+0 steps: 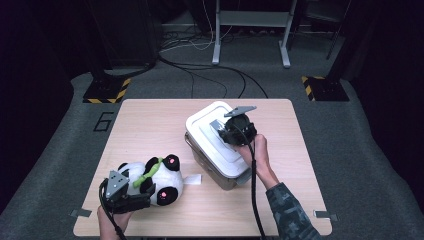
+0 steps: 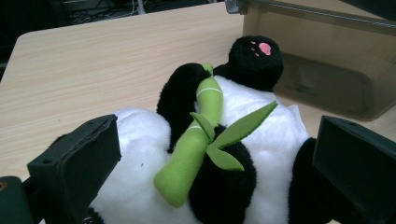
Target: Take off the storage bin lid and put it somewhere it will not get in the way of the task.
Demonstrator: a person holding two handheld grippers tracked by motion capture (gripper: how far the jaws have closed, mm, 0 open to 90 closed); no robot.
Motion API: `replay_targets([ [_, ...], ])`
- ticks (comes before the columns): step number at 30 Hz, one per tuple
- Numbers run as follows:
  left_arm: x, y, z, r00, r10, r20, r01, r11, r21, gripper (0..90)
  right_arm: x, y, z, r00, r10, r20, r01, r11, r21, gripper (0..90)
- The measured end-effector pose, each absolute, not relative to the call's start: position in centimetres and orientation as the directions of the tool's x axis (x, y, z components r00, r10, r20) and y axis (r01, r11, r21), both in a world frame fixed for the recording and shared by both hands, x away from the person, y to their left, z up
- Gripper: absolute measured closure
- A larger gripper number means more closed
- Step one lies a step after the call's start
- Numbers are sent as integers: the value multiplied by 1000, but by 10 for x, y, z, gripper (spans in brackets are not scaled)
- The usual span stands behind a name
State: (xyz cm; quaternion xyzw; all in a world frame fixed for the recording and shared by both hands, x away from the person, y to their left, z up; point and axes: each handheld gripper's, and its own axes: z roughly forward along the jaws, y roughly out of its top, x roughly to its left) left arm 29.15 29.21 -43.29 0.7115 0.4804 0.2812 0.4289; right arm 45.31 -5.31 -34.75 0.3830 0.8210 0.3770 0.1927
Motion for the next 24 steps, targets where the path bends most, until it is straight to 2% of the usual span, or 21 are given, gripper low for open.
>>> replay_targets([
  [8,291,295,-432,381,924,-6,445,-178,878,2,450,-75,-329,-596,802,-31,484,390,784,664],
  [24,295,290,-431,388,921,-5,442,-181,878,3,447,-128,-315,-512,858,-40,502,337,796,664],
])
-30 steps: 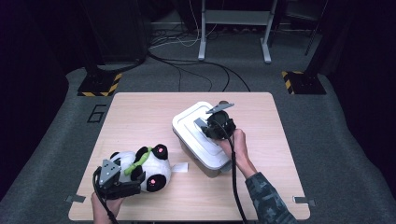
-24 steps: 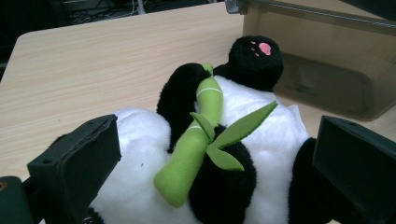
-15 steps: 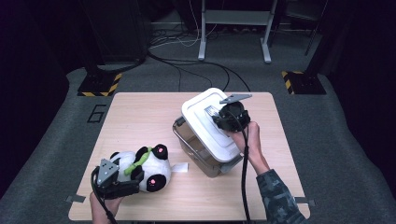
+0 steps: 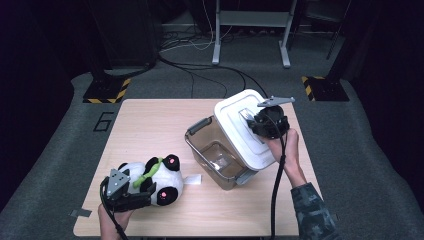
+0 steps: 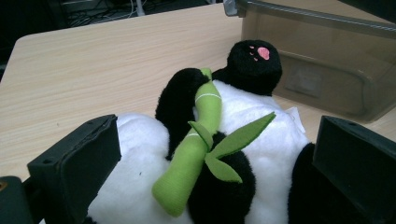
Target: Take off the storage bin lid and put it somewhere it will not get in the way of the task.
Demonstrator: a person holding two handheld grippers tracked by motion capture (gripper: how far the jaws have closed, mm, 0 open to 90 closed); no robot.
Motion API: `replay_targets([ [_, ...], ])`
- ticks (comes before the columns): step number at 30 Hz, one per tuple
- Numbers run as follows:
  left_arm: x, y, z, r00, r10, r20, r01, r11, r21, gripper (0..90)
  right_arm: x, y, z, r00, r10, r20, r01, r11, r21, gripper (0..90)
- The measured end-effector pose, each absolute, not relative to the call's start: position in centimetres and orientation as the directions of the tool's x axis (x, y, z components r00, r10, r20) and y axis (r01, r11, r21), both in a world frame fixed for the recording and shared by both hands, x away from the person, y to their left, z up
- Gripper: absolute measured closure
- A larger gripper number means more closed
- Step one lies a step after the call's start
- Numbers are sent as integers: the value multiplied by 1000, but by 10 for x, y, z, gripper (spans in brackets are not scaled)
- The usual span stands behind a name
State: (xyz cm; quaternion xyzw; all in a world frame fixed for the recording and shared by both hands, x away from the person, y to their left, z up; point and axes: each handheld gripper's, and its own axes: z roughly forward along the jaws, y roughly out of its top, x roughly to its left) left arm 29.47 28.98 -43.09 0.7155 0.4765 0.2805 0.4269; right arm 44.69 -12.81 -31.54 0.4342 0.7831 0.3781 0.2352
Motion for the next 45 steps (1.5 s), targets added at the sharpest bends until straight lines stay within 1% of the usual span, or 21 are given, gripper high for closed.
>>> replay_targets([
  [11,295,291,-432,386,922,-6,443,-180,878,3,449,-166,-319,-427,904,-35,535,283,796,664],
  [22,295,291,-433,388,922,-6,448,-182,875,4,453,-203,-336,-336,942,-12,581,217,784,663],
  [34,296,291,-433,389,921,-1,449,-188,873,6,462,-223,-367,-259,966,5,647,170,743,663],
  [45,299,290,-433,390,921,0,455,-193,869,6,477,-233,-420,-199,980,32,725,125,677,663],
])
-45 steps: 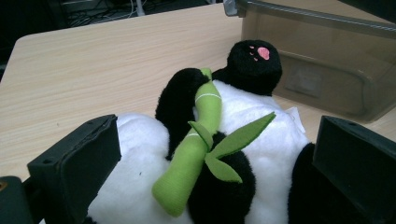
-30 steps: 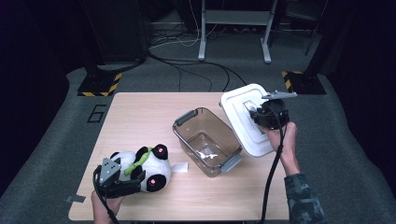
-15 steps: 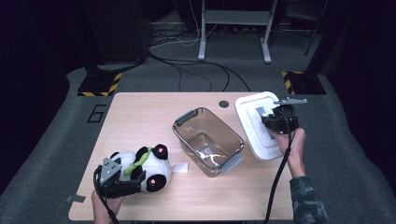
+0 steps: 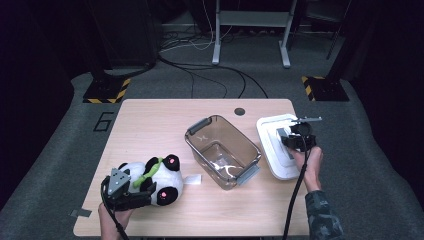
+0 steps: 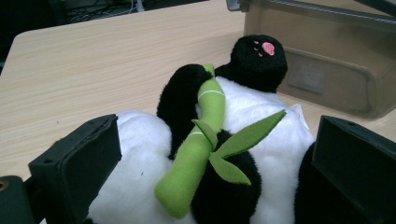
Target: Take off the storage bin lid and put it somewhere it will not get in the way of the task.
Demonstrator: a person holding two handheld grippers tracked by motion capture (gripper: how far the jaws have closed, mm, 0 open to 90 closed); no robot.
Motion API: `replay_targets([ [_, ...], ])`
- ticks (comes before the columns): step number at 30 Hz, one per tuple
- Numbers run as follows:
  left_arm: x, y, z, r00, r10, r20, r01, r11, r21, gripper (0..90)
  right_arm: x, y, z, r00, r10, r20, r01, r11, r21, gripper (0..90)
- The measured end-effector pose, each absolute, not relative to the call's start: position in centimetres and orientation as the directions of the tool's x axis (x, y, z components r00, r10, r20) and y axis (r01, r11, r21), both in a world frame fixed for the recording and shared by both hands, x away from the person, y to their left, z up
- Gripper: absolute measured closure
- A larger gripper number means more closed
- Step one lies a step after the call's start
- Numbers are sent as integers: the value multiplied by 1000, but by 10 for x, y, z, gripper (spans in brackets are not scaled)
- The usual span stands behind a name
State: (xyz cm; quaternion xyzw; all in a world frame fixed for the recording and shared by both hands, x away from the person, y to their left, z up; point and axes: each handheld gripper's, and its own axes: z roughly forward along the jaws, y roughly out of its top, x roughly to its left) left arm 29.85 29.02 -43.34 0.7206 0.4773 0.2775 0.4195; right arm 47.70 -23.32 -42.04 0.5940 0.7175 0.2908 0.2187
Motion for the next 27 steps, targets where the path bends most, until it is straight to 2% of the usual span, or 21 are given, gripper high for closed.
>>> replay_targets([
  [13,301,288,-433,394,919,1,457,-197,867,7,491,-231,-471,-152,986,61,804,88,589,662],
  [27,302,286,-433,401,916,8,457,-207,865,8,505,-227,-491,-147,988,47,807,92,583,661],
])
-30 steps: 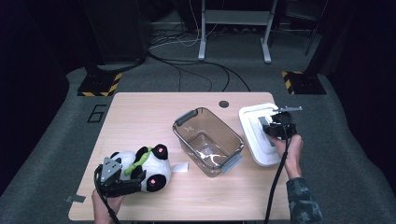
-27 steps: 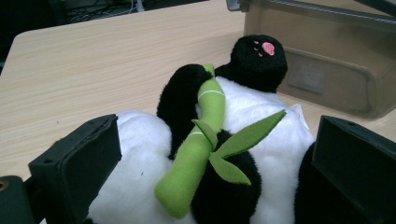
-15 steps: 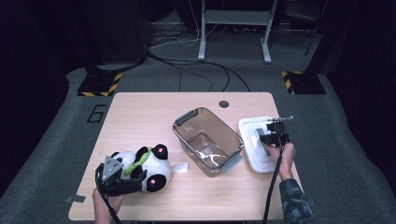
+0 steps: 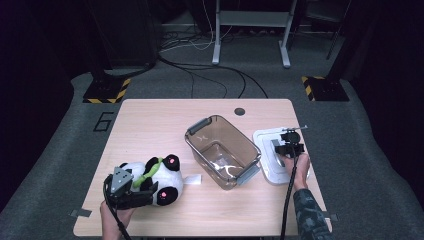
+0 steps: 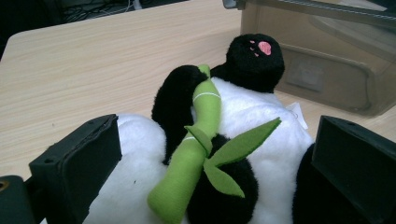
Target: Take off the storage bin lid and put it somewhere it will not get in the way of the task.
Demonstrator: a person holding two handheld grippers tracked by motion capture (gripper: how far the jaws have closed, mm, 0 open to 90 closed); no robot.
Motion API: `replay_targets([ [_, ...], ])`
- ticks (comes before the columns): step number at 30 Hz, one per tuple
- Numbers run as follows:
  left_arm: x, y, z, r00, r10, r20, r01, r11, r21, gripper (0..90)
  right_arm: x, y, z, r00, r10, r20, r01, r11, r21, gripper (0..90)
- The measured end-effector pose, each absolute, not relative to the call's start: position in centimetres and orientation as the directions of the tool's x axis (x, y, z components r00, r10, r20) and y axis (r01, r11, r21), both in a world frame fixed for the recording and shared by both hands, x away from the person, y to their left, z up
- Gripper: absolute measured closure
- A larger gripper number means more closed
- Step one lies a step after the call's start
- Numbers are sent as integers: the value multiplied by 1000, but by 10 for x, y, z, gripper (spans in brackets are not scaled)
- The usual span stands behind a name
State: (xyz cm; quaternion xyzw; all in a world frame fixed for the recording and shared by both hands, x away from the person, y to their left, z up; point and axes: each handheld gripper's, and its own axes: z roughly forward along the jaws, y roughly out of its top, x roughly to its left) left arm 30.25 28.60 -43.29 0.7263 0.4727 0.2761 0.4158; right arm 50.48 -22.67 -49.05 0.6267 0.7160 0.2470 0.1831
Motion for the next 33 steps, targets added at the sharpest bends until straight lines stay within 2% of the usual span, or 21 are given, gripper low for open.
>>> replay_targets([
  [18,302,285,-433,400,916,5,460,-206,863,9,514,-225,-495,-44,996,75,787,-11,616,648],
  [23,303,284,-433,399,917,4,458,-203,866,9,504,-234,-490,-65,985,157,763,-52,644,330],
  [26,303,284,-433,399,917,3,456,-202,867,8,490,-235,-482,-107,984,140,736,-16,677,172],
  [33,303,283,-433,401,916,2,453,-200,869,8,452,-234,-468,-199,968,151,703,34,710,10],
])
